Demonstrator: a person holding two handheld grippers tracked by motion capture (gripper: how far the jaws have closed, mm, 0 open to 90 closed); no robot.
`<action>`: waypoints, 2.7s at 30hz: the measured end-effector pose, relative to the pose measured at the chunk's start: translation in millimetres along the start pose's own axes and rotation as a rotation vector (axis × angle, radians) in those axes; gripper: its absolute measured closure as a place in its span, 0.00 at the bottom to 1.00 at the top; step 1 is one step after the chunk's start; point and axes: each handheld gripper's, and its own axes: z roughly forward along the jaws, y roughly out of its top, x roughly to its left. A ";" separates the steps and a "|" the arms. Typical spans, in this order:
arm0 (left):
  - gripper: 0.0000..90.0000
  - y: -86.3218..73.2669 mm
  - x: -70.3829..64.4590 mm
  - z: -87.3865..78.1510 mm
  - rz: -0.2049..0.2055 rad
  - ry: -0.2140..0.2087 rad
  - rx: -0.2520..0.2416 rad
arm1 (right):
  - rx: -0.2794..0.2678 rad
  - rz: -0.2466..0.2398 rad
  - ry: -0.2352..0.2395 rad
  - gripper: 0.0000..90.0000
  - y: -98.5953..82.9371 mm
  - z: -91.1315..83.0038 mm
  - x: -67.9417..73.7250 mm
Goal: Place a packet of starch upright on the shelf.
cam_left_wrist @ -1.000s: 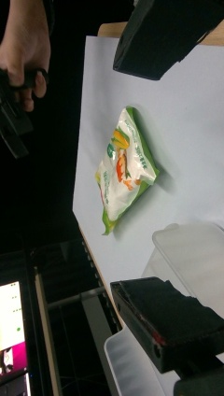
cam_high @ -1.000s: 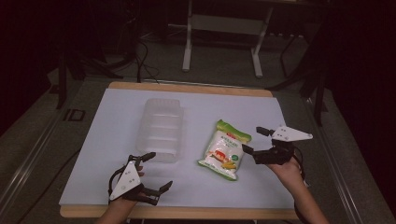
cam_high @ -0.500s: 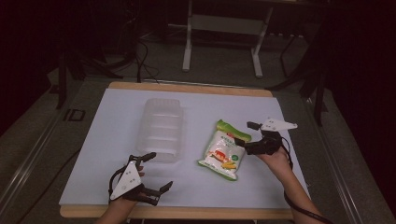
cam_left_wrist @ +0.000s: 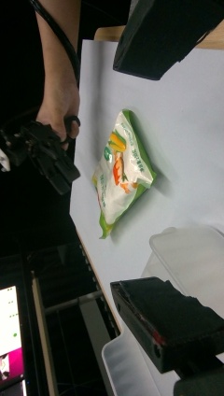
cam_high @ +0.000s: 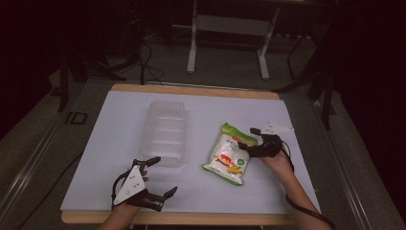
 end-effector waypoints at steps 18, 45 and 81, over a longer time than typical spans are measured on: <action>0.00 -1.1 -0.1 1.8 0.006 -0.013 0.010 | 0.185 0.039 -0.047 0.12 -32.5 14.3 -28.5; 0.00 -3.0 -1.9 7.7 0.007 -0.030 0.029 | 0.229 0.112 0.043 0.39 -35.6 17.5 -31.6; 0.00 -2.4 -0.8 5.7 0.004 -0.013 0.030 | 0.220 -0.012 -0.022 0.94 3.5 -1.9 -7.0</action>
